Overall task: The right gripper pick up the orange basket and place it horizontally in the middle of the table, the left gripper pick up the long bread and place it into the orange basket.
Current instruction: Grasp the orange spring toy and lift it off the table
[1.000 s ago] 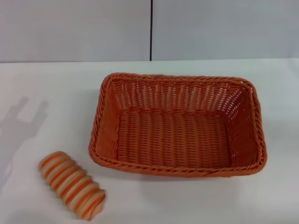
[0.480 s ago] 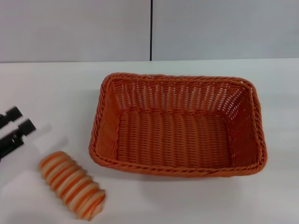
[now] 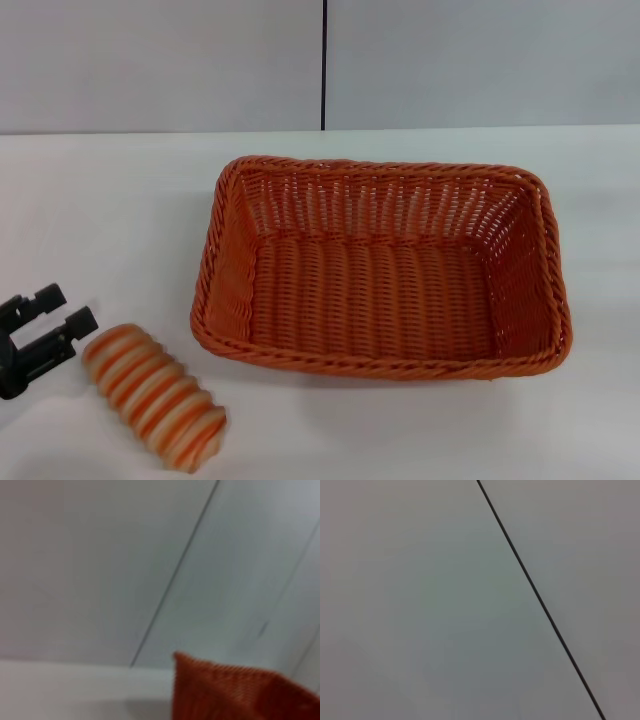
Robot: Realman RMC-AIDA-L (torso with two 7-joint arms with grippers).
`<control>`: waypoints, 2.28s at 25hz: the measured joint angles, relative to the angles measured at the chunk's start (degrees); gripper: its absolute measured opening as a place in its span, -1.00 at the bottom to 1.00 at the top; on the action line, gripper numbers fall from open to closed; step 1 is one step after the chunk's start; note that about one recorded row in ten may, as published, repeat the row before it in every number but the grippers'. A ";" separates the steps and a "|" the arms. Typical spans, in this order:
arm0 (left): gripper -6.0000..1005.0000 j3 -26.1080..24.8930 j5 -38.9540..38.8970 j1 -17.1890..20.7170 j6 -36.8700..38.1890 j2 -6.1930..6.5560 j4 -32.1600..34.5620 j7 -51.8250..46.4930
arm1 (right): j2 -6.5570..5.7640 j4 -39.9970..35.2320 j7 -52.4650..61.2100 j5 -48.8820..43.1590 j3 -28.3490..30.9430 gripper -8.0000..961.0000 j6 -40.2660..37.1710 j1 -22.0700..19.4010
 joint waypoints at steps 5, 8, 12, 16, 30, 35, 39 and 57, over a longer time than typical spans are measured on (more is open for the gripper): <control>0.31 0.06 0.90 0.24 -2.78 -0.13 -0.13 0.08 | -0.14 1.20 -0.56 -0.04 -0.17 0.23 -0.63 0.36; 0.31 0.11 2.81 -0.01 -5.51 -0.26 -0.48 0.07 | -0.18 1.36 -0.67 -0.10 -0.28 0.23 -0.76 0.38; 0.31 0.12 3.33 -0.21 -6.06 -0.35 -0.51 0.01 | -0.14 1.38 -0.71 -0.11 -0.29 0.23 -0.76 0.34; 0.31 0.12 5.50 -1.12 -8.33 -0.92 -0.54 -0.66 | -0.07 1.40 -0.75 -0.11 -0.19 0.23 -0.76 0.12; 0.30 0.10 6.33 -1.05 -9.52 -1.48 -0.51 -0.49 | -0.08 2.26 -0.77 -0.11 -0.08 0.23 -0.73 -0.19; 0.30 0.87 6.36 -0.89 -10.22 -1.61 -0.51 -0.49 | 0.00 2.27 -0.77 -0.11 -0.21 0.23 -0.71 -0.24; 0.30 2.07 6.33 -0.85 -10.90 -1.73 -0.51 -0.62 | 0.00 2.45 -0.77 -0.11 -0.29 0.23 -0.71 -0.29; 0.17 9.46 6.05 -1.66 -11.79 -1.87 -0.43 -1.27 | -0.04 2.88 -0.77 -0.10 -0.16 0.23 -0.79 -0.58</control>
